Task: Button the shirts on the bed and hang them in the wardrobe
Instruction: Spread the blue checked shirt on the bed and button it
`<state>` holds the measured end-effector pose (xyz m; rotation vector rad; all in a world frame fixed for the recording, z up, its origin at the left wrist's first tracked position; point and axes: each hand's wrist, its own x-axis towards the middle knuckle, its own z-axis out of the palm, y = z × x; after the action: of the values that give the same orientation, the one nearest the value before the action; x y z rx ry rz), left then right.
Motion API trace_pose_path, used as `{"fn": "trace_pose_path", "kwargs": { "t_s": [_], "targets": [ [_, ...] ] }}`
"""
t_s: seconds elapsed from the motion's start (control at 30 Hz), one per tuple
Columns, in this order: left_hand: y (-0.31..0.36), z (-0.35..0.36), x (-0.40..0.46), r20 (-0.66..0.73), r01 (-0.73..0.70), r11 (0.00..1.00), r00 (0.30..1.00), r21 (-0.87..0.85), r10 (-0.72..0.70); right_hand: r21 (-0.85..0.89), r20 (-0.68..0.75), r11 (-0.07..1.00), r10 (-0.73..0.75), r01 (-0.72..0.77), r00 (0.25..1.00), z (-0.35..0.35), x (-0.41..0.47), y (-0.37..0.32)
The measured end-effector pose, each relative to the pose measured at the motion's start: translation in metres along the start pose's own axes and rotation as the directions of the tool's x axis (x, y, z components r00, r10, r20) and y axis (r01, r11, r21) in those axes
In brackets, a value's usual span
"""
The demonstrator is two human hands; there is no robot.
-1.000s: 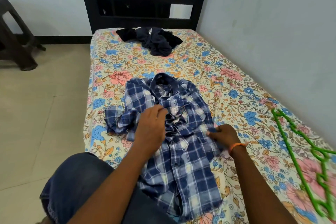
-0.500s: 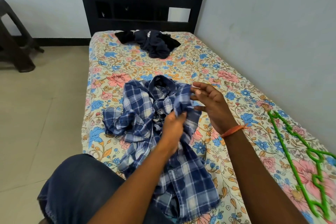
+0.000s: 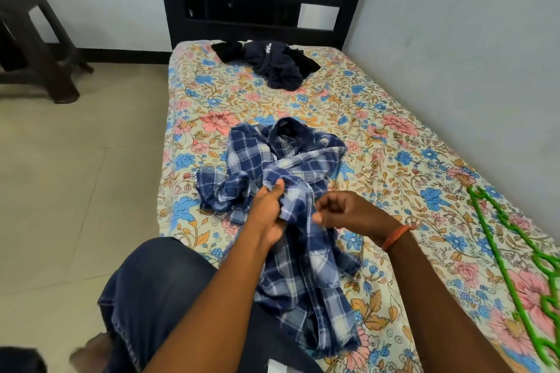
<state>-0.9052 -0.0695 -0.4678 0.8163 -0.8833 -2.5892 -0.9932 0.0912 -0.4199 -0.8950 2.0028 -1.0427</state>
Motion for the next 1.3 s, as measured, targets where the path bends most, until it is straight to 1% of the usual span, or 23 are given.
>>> {"fn": "trace_pose_path", "kwargs": {
  "t_s": [0.03,0.1,0.13,0.2,0.27,0.3,0.4,0.47,0.57,0.63,0.7,0.8,0.87,0.9,0.93,0.97,1.0,1.03,1.07,1.13,1.17,1.23,1.3],
  "targets": [
    [0.000,0.001,0.000,0.001,0.002,1.000,1.000,-0.010,-0.002,-0.055,0.020,0.998,0.025,-0.024,0.999,0.003,-0.001,0.003],
    [0.001,0.001,-0.002,0.014,-0.002,1.000,1.000,-0.010,0.002,-0.106,-0.019,0.993,0.055,-0.057,0.998,0.009,0.001,0.011],
    [-0.001,0.000,-0.002,0.015,-0.015,1.000,1.000,0.018,0.015,-0.061,-0.073,0.995,0.068,-0.073,0.995,0.011,0.003,0.013],
    [-0.001,-0.003,-0.005,-0.007,-0.044,0.994,0.999,0.105,0.045,0.227,-0.179,0.968,0.144,-0.102,0.973,0.009,0.006,0.010],
    [0.002,-0.005,-0.009,0.010,-0.030,0.992,1.000,0.126,0.029,0.597,-0.187,0.798,0.239,-0.083,0.953,0.000,0.010,0.006],
    [0.003,-0.006,-0.011,0.051,0.000,0.992,0.999,0.124,-0.007,0.713,-0.161,0.698,0.253,-0.065,0.954,-0.003,0.012,0.003],
    [0.004,-0.001,-0.026,0.184,0.118,0.960,0.968,0.254,-0.168,0.874,-0.078,0.485,0.225,-0.043,0.971,-0.002,0.015,-0.005],
    [0.001,-0.001,-0.028,0.202,0.140,0.942,0.957,0.304,-0.207,0.895,-0.072,0.446,0.176,-0.015,0.982,0.007,0.015,-0.006],
    [0.003,-0.005,-0.025,0.040,0.111,0.948,0.991,0.297,-0.129,0.845,-0.178,0.534,0.234,0.027,0.956,0.019,0.016,0.003],
    [0.006,-0.010,-0.022,-0.067,0.057,0.946,0.997,0.320,-0.037,0.787,-0.284,0.616,0.354,0.006,0.891,0.023,0.019,0.016],
    [0.005,-0.010,-0.021,-0.107,0.020,0.945,0.994,0.326,0.016,0.791,-0.317,0.612,0.434,-0.017,0.843,0.027,0.020,0.028],
    [0.000,-0.005,-0.023,-0.138,0.029,0.959,0.990,0.282,0.011,0.846,-0.263,0.532,0.451,-0.020,0.853,0.030,0.018,0.029],
    [0.000,-0.004,-0.022,-0.166,0.026,0.969,0.986,0.247,0.016,0.807,-0.327,0.590,0.458,-0.008,0.826,0.036,0.017,0.024],
    [-0.001,-0.005,-0.021,-0.180,0.009,0.967,0.983,0.255,0.039,0.720,-0.413,0.694,0.447,-0.016,0.793,0.040,0.016,0.022],
    [-0.001,-0.006,-0.022,-0.196,-0.017,0.959,0.978,0.284,0.075,0.547,-0.548,0.836,0.389,-0.035,0.741,0.044,0.014,0.019],
    [-0.002,-0.007,-0.022,-0.206,-0.056,0.946,0.970,0.320,0.127,0.303,-0.691,0.952,0.249,-0.041,0.678,0.047,0.011,0.018],
    [-0.002,-0.007,-0.022,-0.204,-0.096,0.933,0.963,0.347,0.175,0.064,-0.777,0.998,0.055,-0.008,0.628,0.049,0.005,0.015],
    [-0.002,-0.008,-0.022,-0.195,-0.127,0.924,0.959,0.361,0.208,-0.112,-0.782,0.992,-0.121,0.052,0.611,0.051,0.000,0.011],
    [-0.001,-0.007,-0.022,-0.183,-0.147,0.920,0.957,0.364,0.225,-0.172,-0.722,0.978,-0.207,0.118,0.660,0.053,-0.005,0.004],
    [0.000,-0.004,-0.023,-0.111,-0.164,0.932,0.972,0.324,0.209,-0.111,-0.520,0.981,-0.194,0.159,0.832,0.057,-0.010,-0.008],
    [0.000,-0.002,-0.023,-0.045,-0.156,0.949,0.984,0.273,0.175,-0.118,-0.456,0.983,-0.179,0.140,0.872,0.058,-0.011,-0.010],
    [0.002,0.002,-0.026,0.091,-0.121,0.977,0.990,0.176,0.106,-0.089,-0.472,0.988,-0.151,0.123,0.869,0.060,-0.010,-0.010],
    [0.003,0.005,-0.028,0.158,-0.165,0.969,0.978,0.185,0.136,0.207,-0.509,0.970,-0.004,0.128,0.860,0.057,-0.008,-0.009]
  ]
}}
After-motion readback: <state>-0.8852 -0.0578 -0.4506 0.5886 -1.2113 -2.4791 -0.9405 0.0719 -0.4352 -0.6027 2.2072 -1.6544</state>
